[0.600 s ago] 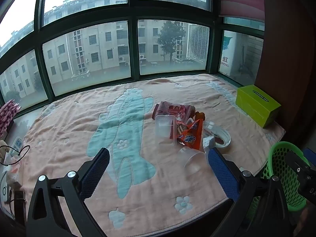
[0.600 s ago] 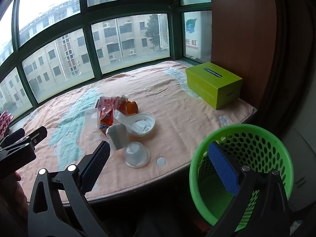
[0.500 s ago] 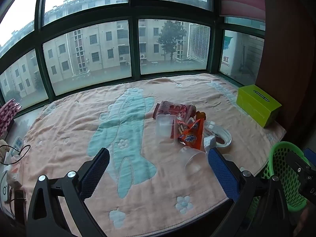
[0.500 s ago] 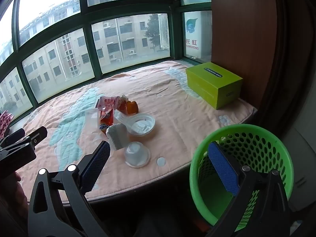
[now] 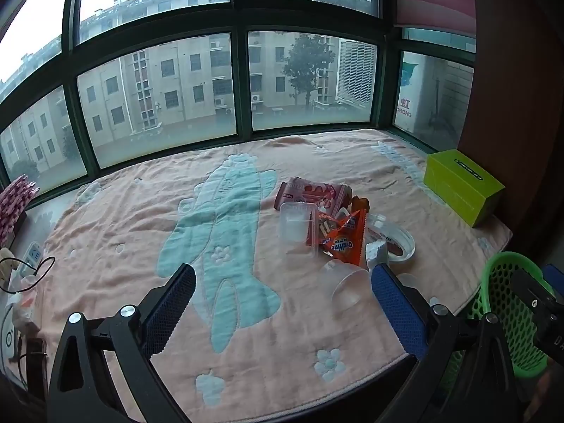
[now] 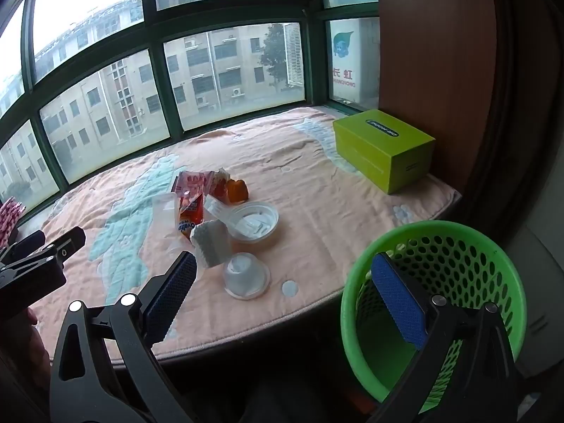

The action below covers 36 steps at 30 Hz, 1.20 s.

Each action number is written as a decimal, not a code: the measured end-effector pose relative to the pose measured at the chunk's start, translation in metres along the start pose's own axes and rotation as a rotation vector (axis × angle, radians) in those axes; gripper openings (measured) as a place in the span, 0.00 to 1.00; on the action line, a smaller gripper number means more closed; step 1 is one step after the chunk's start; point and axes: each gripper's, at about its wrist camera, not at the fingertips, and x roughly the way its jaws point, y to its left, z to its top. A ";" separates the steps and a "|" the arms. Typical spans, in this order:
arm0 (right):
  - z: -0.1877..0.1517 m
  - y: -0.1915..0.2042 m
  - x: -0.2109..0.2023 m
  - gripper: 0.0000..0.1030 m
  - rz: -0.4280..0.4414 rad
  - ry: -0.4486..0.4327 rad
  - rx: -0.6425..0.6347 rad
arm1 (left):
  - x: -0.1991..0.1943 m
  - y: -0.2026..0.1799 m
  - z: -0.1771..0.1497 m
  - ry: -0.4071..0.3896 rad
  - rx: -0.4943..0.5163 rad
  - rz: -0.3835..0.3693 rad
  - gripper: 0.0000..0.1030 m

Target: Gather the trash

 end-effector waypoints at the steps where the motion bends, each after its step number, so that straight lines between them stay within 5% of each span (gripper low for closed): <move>1: 0.000 -0.001 0.000 0.95 0.000 0.001 0.000 | 0.001 0.002 0.000 0.003 -0.005 0.000 0.94; 36: -0.003 0.002 0.003 0.95 0.005 0.007 0.004 | 0.003 0.006 0.002 0.022 -0.016 0.007 0.94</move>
